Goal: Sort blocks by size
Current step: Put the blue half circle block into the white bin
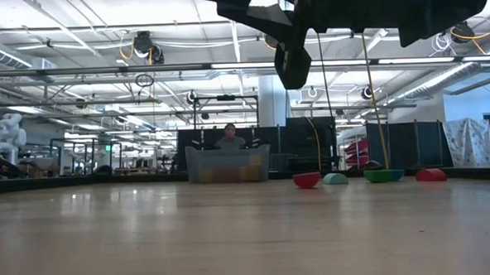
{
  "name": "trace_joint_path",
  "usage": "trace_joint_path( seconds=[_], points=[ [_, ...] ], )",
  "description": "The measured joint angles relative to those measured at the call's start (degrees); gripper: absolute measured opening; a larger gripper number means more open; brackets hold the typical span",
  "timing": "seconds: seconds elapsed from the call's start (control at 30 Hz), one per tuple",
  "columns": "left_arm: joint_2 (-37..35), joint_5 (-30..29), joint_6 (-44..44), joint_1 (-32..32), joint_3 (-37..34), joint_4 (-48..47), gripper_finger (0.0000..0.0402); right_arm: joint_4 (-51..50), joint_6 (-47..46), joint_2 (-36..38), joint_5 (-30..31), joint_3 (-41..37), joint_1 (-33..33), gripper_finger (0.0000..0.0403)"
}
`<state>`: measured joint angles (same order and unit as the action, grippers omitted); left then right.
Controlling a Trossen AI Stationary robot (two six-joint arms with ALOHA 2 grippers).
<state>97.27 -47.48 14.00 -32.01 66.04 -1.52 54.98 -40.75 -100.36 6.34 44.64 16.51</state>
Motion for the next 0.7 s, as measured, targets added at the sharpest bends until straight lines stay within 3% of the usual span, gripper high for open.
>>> trace_joint_path(
  seconds=[0.4, 0.57, 0.7],
  points=[
    [0.02, -8.15, -4.26, -1.78, 0.0, -3.25, 0.0177, -5.96, 6.76, 2.98, 2.97, 0.02, 0.04, 0.017],
    [-0.95, -8.12, -14.72, -2.71, 0.0, -13.25, 0.0177, -15.73, 9.55, 7.86, 3.36, 0.0, 0.62, 0.019],
    [-2.64, -6.94, -25.98, -3.98, 0.0, -24.09, 0.0177, -27.09, 11.06, 10.66, 9.51, 0.0, 1.53, 0.019]
  ],
)
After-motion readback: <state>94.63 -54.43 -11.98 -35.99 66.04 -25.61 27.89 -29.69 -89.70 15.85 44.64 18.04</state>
